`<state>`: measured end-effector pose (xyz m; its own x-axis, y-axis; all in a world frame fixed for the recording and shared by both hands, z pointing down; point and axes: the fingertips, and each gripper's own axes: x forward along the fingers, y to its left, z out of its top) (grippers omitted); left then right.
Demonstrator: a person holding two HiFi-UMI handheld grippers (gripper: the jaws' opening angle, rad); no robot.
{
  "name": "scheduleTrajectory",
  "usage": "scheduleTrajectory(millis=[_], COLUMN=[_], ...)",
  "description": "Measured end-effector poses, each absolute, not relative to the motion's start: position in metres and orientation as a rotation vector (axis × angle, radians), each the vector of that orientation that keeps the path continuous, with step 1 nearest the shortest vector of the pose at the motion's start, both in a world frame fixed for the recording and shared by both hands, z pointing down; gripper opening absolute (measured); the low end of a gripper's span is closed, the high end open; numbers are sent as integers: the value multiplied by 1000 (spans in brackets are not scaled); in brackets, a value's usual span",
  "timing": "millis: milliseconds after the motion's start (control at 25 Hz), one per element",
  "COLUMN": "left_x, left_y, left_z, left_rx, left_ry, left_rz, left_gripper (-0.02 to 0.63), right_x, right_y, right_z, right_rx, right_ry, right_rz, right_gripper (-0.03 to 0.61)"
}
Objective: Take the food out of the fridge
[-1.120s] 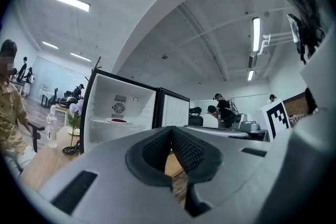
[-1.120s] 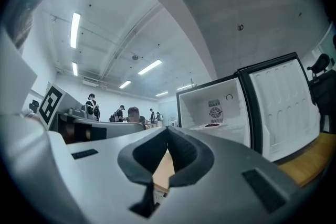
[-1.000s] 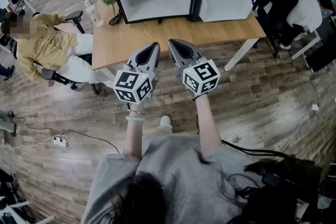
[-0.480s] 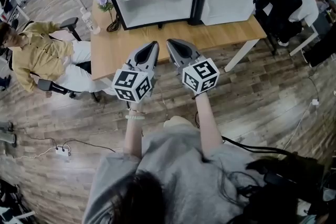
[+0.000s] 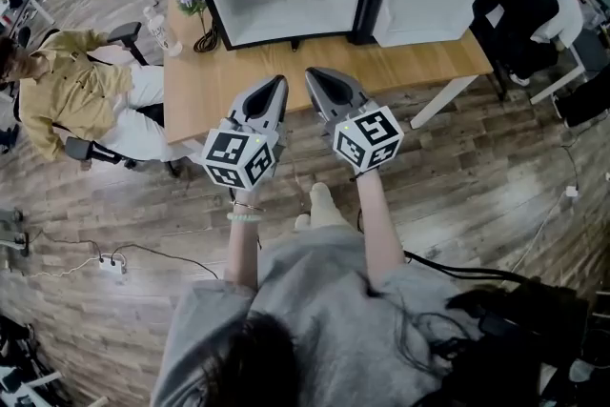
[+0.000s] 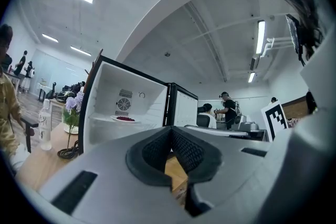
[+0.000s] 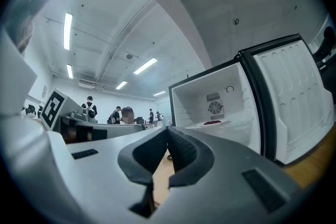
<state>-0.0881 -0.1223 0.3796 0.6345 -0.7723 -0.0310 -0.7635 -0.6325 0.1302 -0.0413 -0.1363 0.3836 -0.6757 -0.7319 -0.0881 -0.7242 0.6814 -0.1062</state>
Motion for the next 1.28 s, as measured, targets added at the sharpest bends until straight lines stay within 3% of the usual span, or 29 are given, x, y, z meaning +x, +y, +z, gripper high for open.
scheduleTrajectory(millis=[1280], left_x=[-67], left_y=[-273], left_z=[391], left_rx=[2614], left_ry=[-1473], left_rz=[-83], left_gripper=[8], right_x=[-24], right_y=[-296], right_z=[392], right_rx=[-1043], right_ry=[2859], right_rz=[-222], right_gripper=[9])
